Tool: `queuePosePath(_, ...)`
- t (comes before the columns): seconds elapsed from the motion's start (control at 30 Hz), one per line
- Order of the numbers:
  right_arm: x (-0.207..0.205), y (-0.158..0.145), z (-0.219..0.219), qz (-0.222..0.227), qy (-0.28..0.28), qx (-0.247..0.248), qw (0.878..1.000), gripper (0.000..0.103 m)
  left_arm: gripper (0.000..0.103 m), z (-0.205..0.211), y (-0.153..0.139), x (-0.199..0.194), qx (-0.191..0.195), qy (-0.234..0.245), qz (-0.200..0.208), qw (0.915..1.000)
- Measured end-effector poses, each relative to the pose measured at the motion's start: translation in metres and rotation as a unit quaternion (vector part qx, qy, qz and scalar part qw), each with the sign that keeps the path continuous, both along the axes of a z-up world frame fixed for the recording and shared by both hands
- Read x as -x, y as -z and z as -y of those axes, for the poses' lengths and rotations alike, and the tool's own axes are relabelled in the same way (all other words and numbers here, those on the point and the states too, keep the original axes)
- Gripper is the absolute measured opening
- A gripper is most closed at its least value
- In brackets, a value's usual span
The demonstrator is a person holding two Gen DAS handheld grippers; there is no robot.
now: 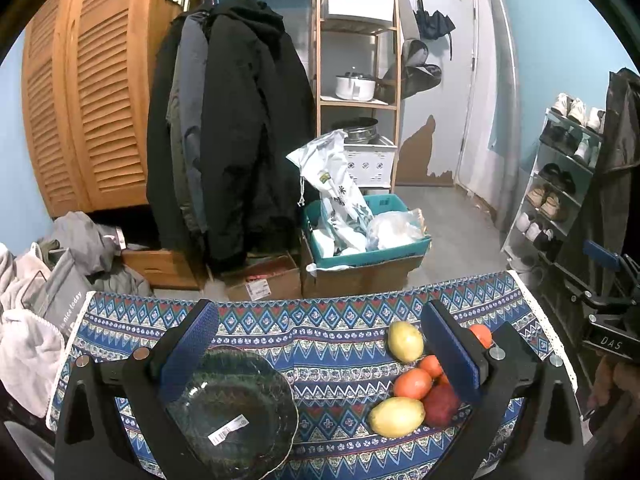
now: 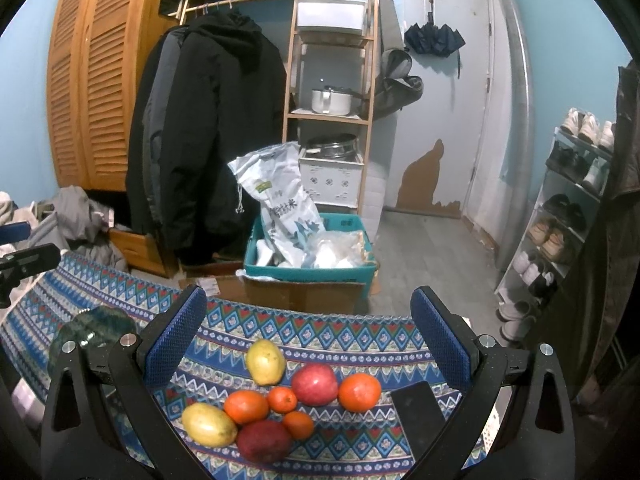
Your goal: Organize fruits
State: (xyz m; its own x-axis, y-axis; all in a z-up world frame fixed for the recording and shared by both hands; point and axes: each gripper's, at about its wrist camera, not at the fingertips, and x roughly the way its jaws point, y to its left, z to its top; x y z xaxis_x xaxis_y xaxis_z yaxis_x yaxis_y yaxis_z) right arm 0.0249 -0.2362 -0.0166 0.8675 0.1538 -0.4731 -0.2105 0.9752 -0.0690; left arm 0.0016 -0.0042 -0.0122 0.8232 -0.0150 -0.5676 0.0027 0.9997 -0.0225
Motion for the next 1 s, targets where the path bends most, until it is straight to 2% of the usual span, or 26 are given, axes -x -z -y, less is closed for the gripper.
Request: queuePosePath(1.0,-0.0006,0.0005,-0.0034,-0.003,-0.001,0.002,1.0,0.1,0.102,0.0005,0.0042,0.0024,0.002,0.002,-0.005,1.0)
